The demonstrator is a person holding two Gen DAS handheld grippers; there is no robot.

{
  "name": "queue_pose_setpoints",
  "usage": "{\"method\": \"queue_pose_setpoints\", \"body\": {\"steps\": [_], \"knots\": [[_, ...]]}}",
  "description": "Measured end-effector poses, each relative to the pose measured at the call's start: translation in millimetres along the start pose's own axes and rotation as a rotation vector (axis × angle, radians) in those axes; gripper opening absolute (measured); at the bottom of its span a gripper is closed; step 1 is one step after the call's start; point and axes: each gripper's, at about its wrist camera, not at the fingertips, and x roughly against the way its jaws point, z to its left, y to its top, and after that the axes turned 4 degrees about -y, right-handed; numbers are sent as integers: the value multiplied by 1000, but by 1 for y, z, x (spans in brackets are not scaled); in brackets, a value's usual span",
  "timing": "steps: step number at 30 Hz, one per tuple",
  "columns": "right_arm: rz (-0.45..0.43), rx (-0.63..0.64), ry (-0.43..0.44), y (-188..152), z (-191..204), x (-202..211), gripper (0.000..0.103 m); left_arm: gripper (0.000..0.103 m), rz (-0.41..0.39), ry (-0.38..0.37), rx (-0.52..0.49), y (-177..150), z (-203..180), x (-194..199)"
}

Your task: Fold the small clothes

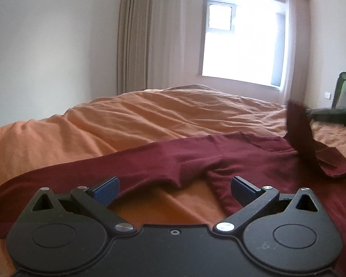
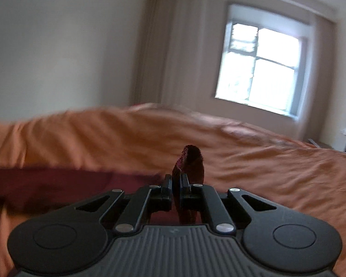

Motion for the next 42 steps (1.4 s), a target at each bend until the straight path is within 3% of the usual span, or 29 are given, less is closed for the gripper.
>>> {"method": "queue_pose_setpoints", "body": {"steps": [4,8,11,15,19,23,27,32,36,40,42], "knots": [[44,85,34,-24,45,-14,7,102,15,20,-1,-5,8,-4],[91,97,101,-34,58,-17,13,102,23,27,6,-6,10,-10],[100,95,152,-47,45,-4,58,102,20,18,18,-7,8,-14],[90,130,158,-73,13,23,69,102,17,3,28,-7,-3,-25],[74,131,42,-99,-35,50,85,102,-12,-46,57,-4,-30,-45],[84,112,-204,-131,-92,59,90,102,-46,-120,60,-2,-69,-74],[97,53,-389,-154,-142,58,97,102,-9,-153,2,0,-109,-112],[128,-93,-419,-161,-181,43,98,102,69,-116,-54,0,-129,-147],[126,-108,-475,-165,-188,28,98,102,162,-77,5,-16,-116,-165],[155,-191,-589,-174,-201,20,103,103,166,-71,-6,-20,-115,-169],[160,-277,-572,-183,-215,23,103,103,166,-59,-25,-22,-117,-170]]}}
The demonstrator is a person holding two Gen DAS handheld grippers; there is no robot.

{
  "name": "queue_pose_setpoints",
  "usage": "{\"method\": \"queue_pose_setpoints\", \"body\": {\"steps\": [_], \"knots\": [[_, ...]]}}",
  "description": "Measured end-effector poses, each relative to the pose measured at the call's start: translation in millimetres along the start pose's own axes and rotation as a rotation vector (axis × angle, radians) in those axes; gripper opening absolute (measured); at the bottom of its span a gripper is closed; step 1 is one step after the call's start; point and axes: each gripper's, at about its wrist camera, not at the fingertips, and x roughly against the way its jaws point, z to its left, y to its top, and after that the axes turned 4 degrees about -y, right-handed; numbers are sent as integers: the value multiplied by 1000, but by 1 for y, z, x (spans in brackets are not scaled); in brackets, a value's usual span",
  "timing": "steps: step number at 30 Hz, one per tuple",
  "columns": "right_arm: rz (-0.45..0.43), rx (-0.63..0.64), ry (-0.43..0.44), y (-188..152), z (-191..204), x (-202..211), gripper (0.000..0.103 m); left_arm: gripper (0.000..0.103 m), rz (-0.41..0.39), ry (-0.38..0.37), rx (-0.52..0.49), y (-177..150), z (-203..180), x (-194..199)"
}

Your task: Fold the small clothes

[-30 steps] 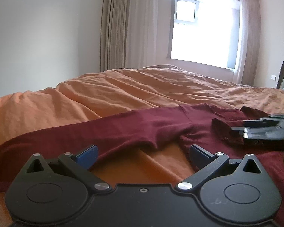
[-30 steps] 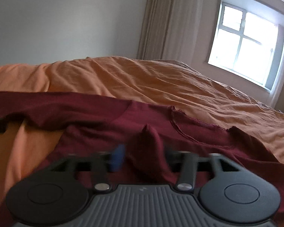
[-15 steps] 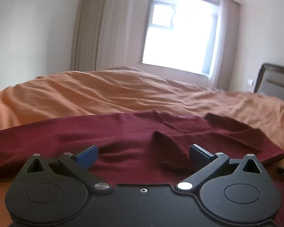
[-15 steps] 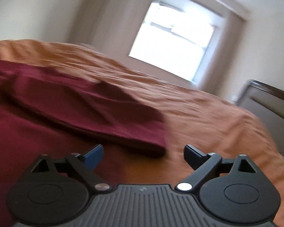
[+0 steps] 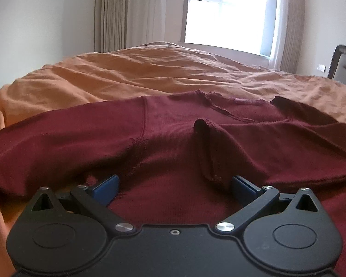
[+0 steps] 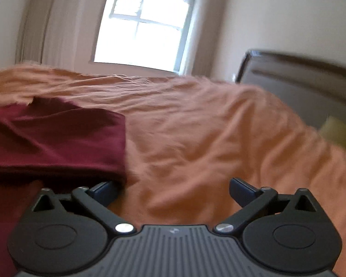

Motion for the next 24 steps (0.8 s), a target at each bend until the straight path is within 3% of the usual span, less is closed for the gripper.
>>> {"method": "queue_pose_setpoints", "body": {"steps": [5,9,15,17,21,24], "knots": [[59,-107,23,-6,-20,-10,103,103,-9,18,-20,-2,-4,-1],[75,-179,86,-10,-35,-11,103,103,-26,-18,13,-2,2,5],[40,-270,234,-21,-51,7,103,103,-98,-116,144,-10,28,58],[32,-301,286,-25,-56,15,103,103,-106,-118,167,-17,40,80],[-1,-339,409,-38,-65,30,103,103,-145,-23,163,-38,74,123],[-25,-361,470,-47,-68,37,103,102,-171,114,223,-54,116,146]]}}
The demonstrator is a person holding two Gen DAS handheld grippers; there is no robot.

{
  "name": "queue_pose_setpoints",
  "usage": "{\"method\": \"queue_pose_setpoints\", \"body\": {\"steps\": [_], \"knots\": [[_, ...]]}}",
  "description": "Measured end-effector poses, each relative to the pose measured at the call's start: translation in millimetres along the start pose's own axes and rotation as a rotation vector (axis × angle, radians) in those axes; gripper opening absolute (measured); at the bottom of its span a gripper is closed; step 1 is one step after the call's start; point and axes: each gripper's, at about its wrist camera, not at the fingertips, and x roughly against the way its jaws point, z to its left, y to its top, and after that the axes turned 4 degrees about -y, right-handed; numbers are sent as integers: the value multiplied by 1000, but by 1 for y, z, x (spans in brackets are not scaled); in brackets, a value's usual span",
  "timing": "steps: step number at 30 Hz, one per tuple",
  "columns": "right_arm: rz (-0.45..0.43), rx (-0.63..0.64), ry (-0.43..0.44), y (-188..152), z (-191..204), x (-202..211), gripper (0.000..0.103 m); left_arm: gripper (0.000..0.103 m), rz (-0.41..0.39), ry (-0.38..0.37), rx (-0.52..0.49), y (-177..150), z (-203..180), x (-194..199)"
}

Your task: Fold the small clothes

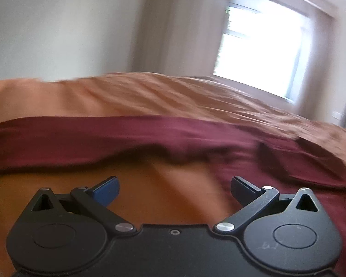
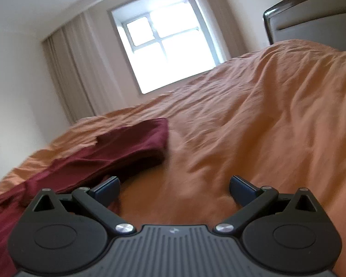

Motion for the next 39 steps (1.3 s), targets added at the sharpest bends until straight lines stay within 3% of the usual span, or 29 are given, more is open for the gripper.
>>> {"method": "queue_pose_setpoints", "body": {"steps": [4,6,9,11,13,15,16,22,24,25,27,32,36,39], "knots": [[1,11,20,-2,3,2,103,102,-51,89,269,4,71,18],[7,18,14,-3,4,1,103,102,-107,95,382,6,94,27],[10,25,10,-4,6,0,103,102,-167,174,540,11,124,31],[8,24,14,-5,5,0,103,102,-185,232,709,9,148,29],[7,21,18,-6,4,-1,103,92,-191,291,866,4,167,26],[7,20,18,-6,4,-1,103,74,-205,312,955,-1,178,23],[7,21,18,-6,4,-1,103,71,-222,324,970,-2,178,24],[6,19,18,-6,4,0,103,37,-292,413,906,3,164,36],[5,17,21,-7,4,0,103,14,-305,459,837,10,156,42],[4,15,23,-7,3,0,103,10,-314,483,784,17,149,41],[2,11,28,-7,2,0,103,5,-330,507,706,28,136,41],[-3,2,39,-8,1,1,103,4,-377,497,588,56,113,40],[-7,-2,45,-8,1,1,103,4,-396,406,491,88,94,25],[-10,-7,52,-8,0,1,103,4,-415,302,375,122,58,11]]}}
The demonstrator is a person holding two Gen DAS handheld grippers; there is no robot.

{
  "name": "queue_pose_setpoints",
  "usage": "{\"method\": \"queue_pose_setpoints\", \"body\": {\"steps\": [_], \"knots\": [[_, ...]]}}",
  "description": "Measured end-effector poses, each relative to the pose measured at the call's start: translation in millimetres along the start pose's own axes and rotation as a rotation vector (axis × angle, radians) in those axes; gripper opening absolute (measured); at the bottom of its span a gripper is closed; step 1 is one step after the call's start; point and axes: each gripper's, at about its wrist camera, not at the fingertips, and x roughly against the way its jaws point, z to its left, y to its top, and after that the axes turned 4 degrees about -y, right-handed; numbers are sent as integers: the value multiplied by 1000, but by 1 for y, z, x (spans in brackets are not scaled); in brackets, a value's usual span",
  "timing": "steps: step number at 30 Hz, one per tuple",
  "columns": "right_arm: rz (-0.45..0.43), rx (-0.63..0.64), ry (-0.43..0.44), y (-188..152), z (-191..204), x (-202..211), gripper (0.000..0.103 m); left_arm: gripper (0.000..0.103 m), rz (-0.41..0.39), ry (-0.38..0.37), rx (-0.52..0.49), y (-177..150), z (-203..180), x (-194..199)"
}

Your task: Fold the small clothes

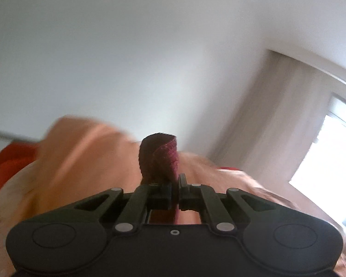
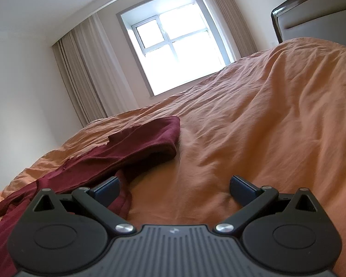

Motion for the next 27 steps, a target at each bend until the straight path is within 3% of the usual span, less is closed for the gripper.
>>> {"method": "queue_pose_setpoints", "body": {"steps": [6,12,19,27], "knots": [[-8,-12,11,0,-2,1,103,4,-29,-293,-224,-5,-109,13],[-12,-18,18,0,-2,2,103,4,35,-510,-362,-52,-210,31],[-23,-35,33,-2,-4,3,103,4,169,-664,-418,-142,-282,37],[-36,-53,56,-3,-8,5,103,8,367,-730,-476,-225,-297,29]]}}
